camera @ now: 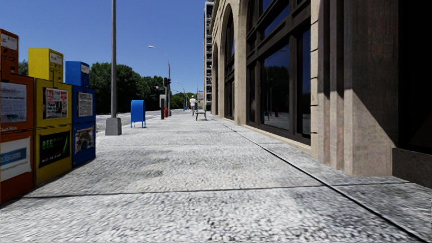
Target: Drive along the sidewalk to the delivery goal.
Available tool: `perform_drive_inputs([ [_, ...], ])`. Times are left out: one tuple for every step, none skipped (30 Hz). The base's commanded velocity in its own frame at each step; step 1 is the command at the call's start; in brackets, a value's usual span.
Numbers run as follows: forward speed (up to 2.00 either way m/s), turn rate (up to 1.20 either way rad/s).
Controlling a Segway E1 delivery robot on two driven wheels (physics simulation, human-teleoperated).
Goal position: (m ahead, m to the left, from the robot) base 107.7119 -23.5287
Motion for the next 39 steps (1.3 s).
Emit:
perform_drive_inputs([
  [2.0, 0.0],
  [2.0, 0.0],
  [2.0, 0.0],
  [2.0, 0.0],
  [2.0, 0.0],
  [2.0, 0.0],
  [2.0, 0.0],
  [2.0, 0.0],
  [2.0, 0.0],
  [2.0, 0.0],
  [2.0, 0.0],
  [2.0, 0.0],
  [2.0, 0.0],
  [2.0, 0.0],
  [2.0, 0.0],
  [2.0, 0.0],
  [2.0, 0.0],
  [2.0, 0.0],
  [2.0, 0.0],
  [2.0, 0.0],
  [2.0, 0.0],
  [2.0, 0.0],
  [2.0, 0.0],
  [2.0, 0.0],
  [2.0, 0.04],
  [2.0, 0.14],
  [2.0, 0.22],
  [2.0, 0.31],
  [2.0, 0.44],
  [2.0, 0.44],
  [2.0, 0.5],
  [2.0, 0.52],
  [2.0, 0.52],
  [2.0, 0.52],
  [2.0, 0.52],
  [2.0, 0.51],
  [2.0, 0.42],
  [2.0, 0.36],
  [2.0, 0.29],
])
